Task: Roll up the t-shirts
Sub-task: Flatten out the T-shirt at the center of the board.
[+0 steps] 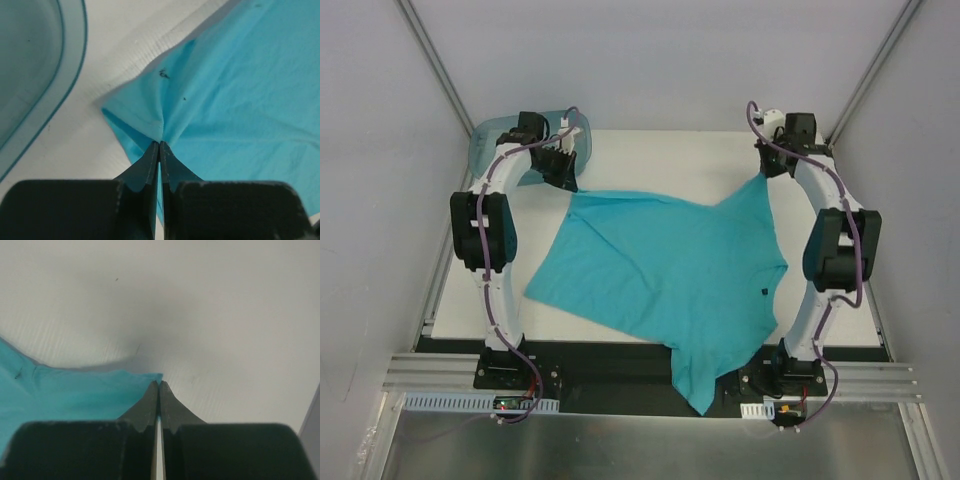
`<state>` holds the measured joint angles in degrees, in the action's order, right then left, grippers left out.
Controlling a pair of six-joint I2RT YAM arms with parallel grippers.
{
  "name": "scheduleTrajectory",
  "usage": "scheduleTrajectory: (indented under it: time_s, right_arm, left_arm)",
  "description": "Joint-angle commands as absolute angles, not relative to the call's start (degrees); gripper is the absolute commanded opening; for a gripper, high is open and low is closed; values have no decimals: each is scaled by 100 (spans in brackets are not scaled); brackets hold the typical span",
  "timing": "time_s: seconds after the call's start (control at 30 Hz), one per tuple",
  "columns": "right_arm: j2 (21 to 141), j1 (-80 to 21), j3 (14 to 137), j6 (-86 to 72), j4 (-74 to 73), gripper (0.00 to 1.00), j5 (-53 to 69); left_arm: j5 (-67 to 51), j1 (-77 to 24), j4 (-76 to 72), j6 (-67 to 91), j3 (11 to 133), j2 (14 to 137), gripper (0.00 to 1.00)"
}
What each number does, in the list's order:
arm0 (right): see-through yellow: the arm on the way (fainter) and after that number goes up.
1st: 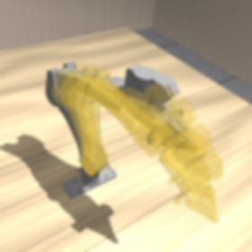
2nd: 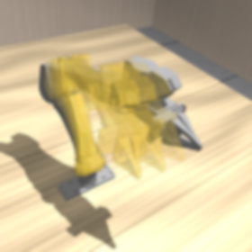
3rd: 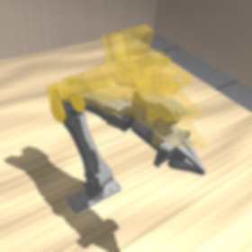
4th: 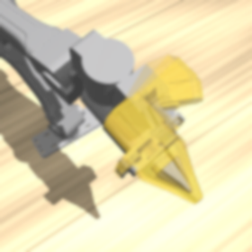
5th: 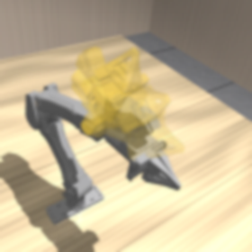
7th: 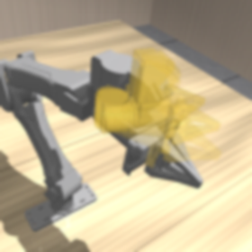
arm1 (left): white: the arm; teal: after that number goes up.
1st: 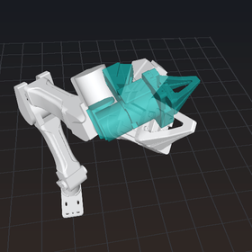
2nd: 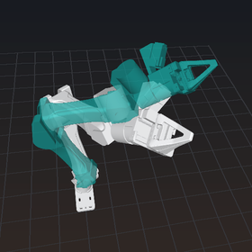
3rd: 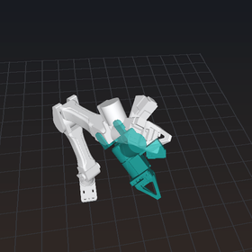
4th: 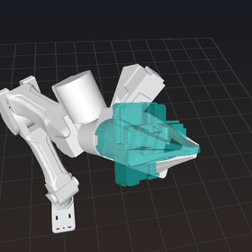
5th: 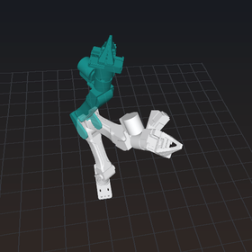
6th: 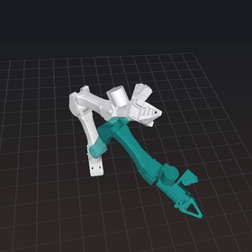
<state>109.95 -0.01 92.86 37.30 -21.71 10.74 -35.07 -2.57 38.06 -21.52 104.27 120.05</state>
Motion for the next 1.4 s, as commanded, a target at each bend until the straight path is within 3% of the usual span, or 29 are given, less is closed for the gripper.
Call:
scheduleTrajectory:
  time_s: [0.0, 0.2, 0.43, 0.8, 1.1, 1.37]
  right_arm:
    - [11924, 9, 11192, 4095, -2197, 1, 555]
    - [13085, -351, 12321, 4228, -2303, 1, 212]
    - [13237, -589, 12648, 4360, -2136, 1, 123]
    - [11189, -300, 10268, 4421, -2039, 1, -263]
    - [10925, -18, 9888, 4412, -2180, 1, -501]
    - [10802, -18, 9994, 4359, -2347, 1, -519]
  left_arm:
    - [-3121, -237, 3762, -2391, 11161, 12032, 0]
    - [-2865, -211, 3770, -2163, 11829, 12506, 0]
    - [-2979, -211, 3691, -1951, 12217, 12630, 0]
    - [-3488, -70, 3691, -1881, 12576, 12884, 0]
    - [-3779, -88, 3533, -1644, 13851, 13649, 0]
    - [-3981, -114, 3366, -1468, 13852, 13571, 0]
